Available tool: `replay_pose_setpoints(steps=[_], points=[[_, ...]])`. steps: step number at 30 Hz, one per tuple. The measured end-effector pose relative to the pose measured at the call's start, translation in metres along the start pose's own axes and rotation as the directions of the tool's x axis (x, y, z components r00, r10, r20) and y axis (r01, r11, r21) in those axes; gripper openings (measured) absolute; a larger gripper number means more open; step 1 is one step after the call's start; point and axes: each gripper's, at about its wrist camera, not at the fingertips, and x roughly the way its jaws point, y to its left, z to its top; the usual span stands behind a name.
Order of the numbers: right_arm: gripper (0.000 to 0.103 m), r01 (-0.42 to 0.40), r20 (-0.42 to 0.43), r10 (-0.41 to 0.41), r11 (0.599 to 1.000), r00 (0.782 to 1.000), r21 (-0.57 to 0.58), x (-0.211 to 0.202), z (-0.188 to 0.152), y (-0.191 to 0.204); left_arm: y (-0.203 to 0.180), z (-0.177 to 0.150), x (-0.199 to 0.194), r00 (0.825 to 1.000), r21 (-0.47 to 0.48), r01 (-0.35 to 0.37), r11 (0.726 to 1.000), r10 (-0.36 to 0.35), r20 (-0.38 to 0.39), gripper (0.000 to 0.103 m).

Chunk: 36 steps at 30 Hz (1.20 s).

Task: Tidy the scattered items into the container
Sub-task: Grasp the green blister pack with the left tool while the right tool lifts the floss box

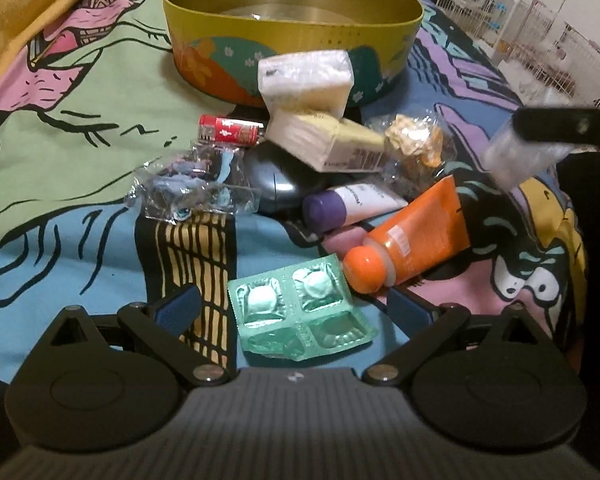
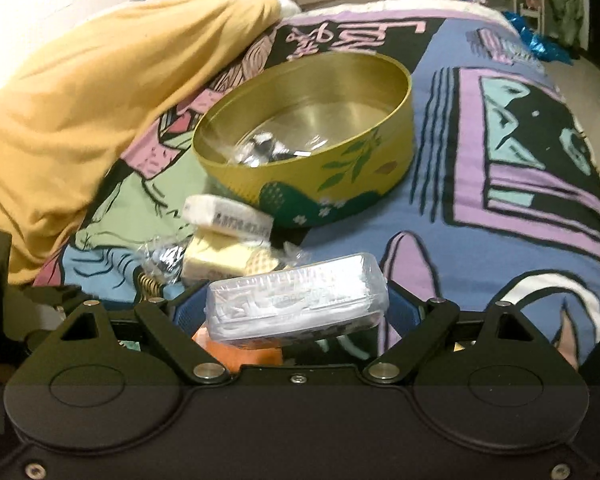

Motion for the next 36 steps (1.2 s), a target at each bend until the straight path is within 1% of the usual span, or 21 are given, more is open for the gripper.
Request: replay_pose_setpoints(steps=[5,9,12,14,15,16,17,18,26,30,36], points=[[0.089,0.043,0.042,-0.042,0.999,0.998,-0.014,-0.013,0.007,-0.008,-0.001,-0.001,0.012,0.999,-0.009,-0.028,1.0,0.028,-0.036,0.102],[0.089,0.079,0.074,-0.078,0.997,0.994,-0.009,-0.022,0.013,-0.016,0.0,-0.003,0.015,0.999,-0.029,-0.04,0.999,0.039,-0.036,0.102],[0.089,0.073,0.077,-0.075,0.997,0.994,0.036,-0.023,0.013,-0.026,0.0,-0.005,0.014,0.998,-0.032,-0.055,0.998,0.054,-0.024,0.094],[0.089,0.062,0.074,-0.067,0.996,0.995,0.064,-0.021,0.012,-0.031,-0.001,-0.005,0.013,0.999,-0.027,-0.051,0.998,0.05,-0.019,0.091],[0.089,0.061,0.075,-0.066,0.996,0.995,0.07,-0.02,0.011,-0.032,0.0,-0.005,0.012,0.999,-0.028,-0.05,0.998,0.049,-0.014,0.086],[0.089,0.06,0.078,-0.065,0.996,0.995,0.07,-0.019,0.011,-0.032,0.001,-0.005,0.01,0.999,-0.029,-0.051,0.998,0.051,-0.006,0.078],[0.089,0.059,0.081,-0.064,0.996,0.995,0.069,-0.018,0.01,-0.032,0.001,-0.004,0.009,0.999,-0.032,-0.049,0.998,0.049,0.0,0.073],[0.089,0.059,0.083,-0.064,0.996,0.994,0.067,-0.017,0.01,-0.031,0.002,-0.004,0.008,0.999,-0.037,-0.043,0.998,0.043,0.001,0.072],[0.089,0.055,0.089,-0.063,0.994,0.994,0.096,-0.015,0.008,-0.034,0.007,-0.003,-0.001,1.0,-0.056,0.001,0.998,0.0,0.015,0.067],[0.089,0.055,0.087,-0.064,0.993,0.994,0.102,-0.014,0.007,-0.035,0.009,-0.001,-0.012,0.999,-0.061,0.021,0.998,-0.018,0.051,0.067],[0.089,0.06,0.079,-0.068,0.994,0.995,0.094,-0.011,0.007,-0.033,0.014,0.002,-0.022,0.996,-0.065,0.028,0.998,-0.022,0.087,0.066]])
